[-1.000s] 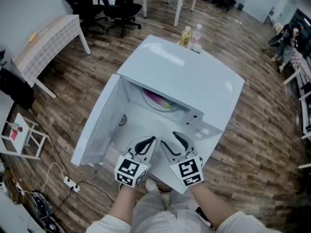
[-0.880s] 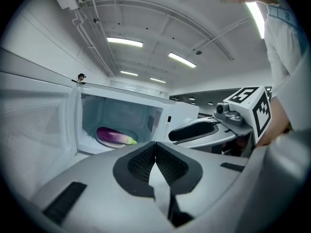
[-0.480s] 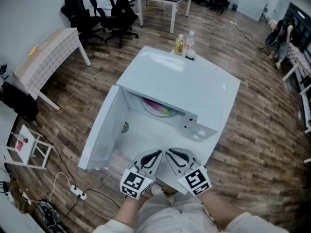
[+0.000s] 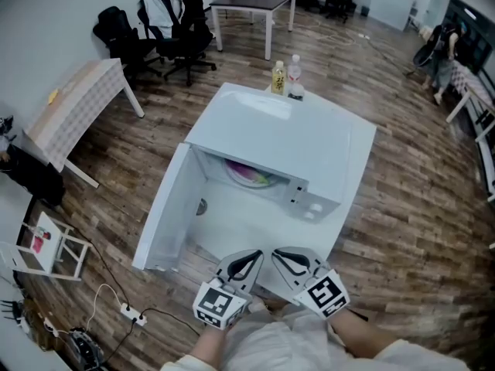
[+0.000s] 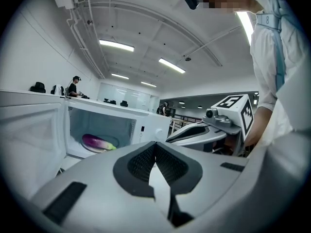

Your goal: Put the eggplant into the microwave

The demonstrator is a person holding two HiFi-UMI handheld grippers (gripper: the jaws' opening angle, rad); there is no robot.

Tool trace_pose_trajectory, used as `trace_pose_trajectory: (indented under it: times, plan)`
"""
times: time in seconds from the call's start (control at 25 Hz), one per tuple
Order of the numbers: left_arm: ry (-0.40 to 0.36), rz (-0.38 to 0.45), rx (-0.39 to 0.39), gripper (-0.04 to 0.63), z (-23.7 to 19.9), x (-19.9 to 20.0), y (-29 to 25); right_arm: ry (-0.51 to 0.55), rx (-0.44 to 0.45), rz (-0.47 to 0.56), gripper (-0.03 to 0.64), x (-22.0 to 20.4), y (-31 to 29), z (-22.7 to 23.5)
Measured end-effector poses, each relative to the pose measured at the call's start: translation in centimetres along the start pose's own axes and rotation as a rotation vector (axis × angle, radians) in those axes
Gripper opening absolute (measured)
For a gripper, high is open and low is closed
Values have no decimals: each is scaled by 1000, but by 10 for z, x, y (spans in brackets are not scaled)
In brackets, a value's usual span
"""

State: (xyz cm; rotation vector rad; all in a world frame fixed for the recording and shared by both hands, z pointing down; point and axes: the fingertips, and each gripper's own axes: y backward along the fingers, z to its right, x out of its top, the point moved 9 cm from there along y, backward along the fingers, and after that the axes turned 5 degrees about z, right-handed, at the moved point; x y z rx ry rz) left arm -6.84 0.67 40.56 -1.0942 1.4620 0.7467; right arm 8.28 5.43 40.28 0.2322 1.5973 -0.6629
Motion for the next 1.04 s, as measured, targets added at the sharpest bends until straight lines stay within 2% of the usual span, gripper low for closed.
trace_pose_trajectory:
  times: [0.28,1.04]
  plan:
    - [-1,5,-3,3,9,5,10,-30,23,-4,37,-1,16,-11]
    - [2,11,-11,3,9,9,19,-58,15,18,37,8,20,-10]
